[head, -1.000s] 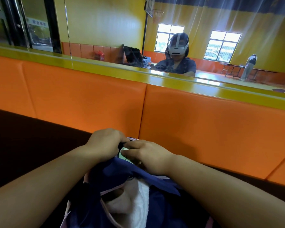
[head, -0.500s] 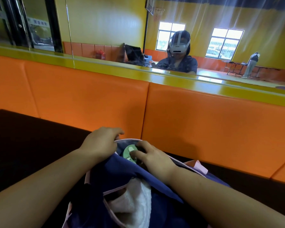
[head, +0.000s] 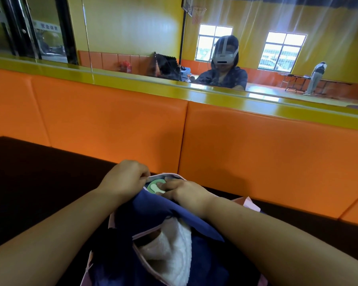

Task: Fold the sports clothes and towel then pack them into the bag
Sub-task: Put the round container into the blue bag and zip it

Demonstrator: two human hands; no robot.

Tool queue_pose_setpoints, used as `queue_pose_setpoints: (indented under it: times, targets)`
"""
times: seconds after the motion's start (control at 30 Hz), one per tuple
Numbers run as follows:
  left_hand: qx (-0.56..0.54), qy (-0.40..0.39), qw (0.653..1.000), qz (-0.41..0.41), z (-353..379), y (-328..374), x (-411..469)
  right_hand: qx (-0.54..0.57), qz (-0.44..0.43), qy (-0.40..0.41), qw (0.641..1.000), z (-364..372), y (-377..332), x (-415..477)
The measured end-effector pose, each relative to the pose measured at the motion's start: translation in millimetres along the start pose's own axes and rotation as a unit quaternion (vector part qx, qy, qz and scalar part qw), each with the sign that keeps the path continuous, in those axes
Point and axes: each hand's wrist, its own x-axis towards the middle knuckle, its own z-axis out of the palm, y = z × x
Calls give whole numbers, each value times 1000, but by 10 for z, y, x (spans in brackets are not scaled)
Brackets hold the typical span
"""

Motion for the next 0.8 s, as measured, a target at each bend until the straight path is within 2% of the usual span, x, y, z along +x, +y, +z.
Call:
queue_pose_setpoints:
  times: [0.13, 0.3, 0.43, 0.67, 0.8]
  targets:
    - [-10, 3, 1000, -2, -56, 22, -61, -9, 23, -30, 999, -128, -32, -104]
    - [-28, 49, 998, 7, -192, 131, -193, 10, 43, 43, 998, -276, -80, -427]
    - [-4, 74, 996, 41, -277, 305, -348, -17, 77, 73, 994, -404, -87, -847]
    - [4, 110, 986, 128, -185, 840, -783, -43, 224, 65, 971, -519, -143, -1865]
    - [-24, 91, 976, 194, 36, 1194, -1004, -34, 307, 61, 949, -355, -212, -2451]
